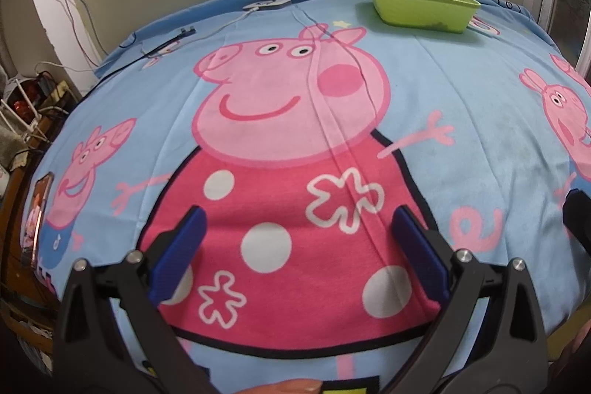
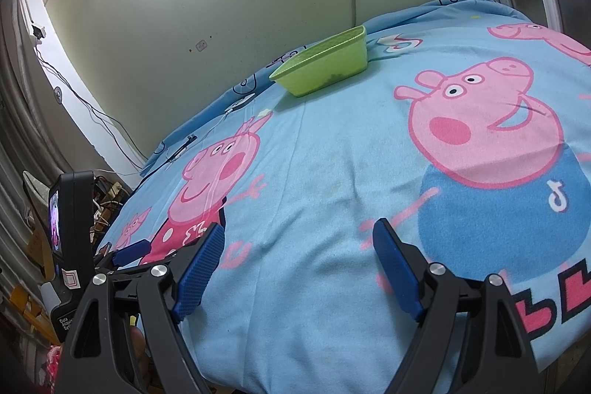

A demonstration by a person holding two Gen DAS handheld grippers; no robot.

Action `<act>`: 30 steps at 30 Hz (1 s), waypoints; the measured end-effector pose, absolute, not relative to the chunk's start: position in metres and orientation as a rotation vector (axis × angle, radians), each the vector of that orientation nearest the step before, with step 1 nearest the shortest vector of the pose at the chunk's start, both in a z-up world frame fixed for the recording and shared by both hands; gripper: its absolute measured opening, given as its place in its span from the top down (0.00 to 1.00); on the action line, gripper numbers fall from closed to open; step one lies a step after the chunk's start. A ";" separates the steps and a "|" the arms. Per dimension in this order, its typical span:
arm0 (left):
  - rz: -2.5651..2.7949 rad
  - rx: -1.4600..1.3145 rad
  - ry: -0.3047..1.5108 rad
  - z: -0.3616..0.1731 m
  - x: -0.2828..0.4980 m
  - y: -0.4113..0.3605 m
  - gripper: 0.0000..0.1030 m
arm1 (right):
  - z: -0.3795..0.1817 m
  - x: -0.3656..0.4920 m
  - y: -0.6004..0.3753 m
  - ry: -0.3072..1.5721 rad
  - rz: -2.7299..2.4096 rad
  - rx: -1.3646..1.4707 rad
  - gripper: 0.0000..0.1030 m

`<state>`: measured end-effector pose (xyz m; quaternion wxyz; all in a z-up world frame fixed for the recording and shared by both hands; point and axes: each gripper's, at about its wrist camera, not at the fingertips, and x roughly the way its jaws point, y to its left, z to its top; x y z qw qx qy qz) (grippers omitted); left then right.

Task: Organize jewelry

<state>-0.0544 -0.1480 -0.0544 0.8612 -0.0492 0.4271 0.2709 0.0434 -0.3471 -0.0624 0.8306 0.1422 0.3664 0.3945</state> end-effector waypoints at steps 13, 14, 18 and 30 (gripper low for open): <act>0.563 -0.102 0.898 -0.055 -0.054 -0.147 0.06 | -0.063 0.043 -0.347 0.774 0.841 0.301 0.39; 0.564 -0.103 0.898 -0.055 -0.054 -0.147 0.06 | -0.063 0.044 -0.347 0.774 0.841 0.301 0.39; 0.565 -0.093 0.881 -0.052 -0.055 -0.149 0.06 | -0.063 0.044 -0.347 0.772 0.842 0.300 0.39; 0.509 -0.069 0.813 -0.018 -0.037 -0.149 0.06 | -0.035 0.056 -0.345 0.712 0.851 0.259 0.39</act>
